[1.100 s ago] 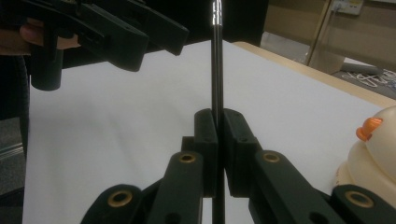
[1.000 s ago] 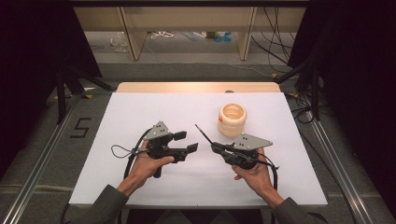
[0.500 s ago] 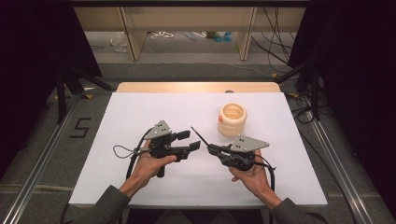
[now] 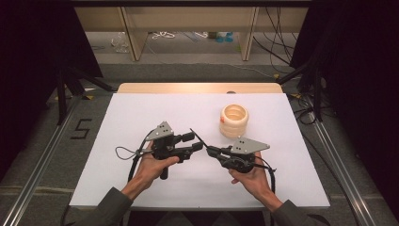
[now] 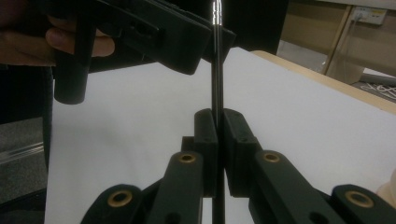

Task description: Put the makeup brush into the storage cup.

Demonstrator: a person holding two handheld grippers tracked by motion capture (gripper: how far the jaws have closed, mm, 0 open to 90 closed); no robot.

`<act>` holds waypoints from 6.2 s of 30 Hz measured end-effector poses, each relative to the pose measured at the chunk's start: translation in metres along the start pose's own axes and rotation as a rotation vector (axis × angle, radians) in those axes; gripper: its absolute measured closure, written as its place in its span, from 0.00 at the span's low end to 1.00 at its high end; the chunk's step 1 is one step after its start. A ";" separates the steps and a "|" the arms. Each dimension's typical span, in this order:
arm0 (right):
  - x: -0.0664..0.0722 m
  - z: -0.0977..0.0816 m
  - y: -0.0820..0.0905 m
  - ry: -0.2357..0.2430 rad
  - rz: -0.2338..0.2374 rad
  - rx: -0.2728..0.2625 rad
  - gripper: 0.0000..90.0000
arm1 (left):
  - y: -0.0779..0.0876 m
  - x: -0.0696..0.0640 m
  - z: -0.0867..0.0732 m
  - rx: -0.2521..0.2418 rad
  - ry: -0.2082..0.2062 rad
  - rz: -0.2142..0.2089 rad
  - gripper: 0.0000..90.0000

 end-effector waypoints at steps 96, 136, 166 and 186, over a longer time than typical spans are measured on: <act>0.015 -0.008 -0.017 0.061 0.016 0.118 0.78 | -0.005 -0.022 -0.003 0.199 -0.182 -0.067 0.94; -0.013 0.004 0.000 -0.059 0.008 0.053 0.95 | 0.036 -0.019 -0.007 0.127 -0.167 -0.017 0.43; -0.084 0.030 0.032 -0.109 -0.200 0.025 0.95 | 0.073 0.017 -0.043 0.126 -0.145 0.192 0.23; -0.122 0.063 0.040 -0.117 -0.272 -0.032 0.95 | 0.073 0.014 -0.051 0.132 -0.138 0.188 0.20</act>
Point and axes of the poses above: each handheld gripper's, and its own axes: y roughly backward along the jaws, z roughly out of its top, x roughly to its left, the point moved 6 cm from there along -y, roughly forward along the jaws, and after that the axes turned 9 degrees about -y, right-handed, at the moved point
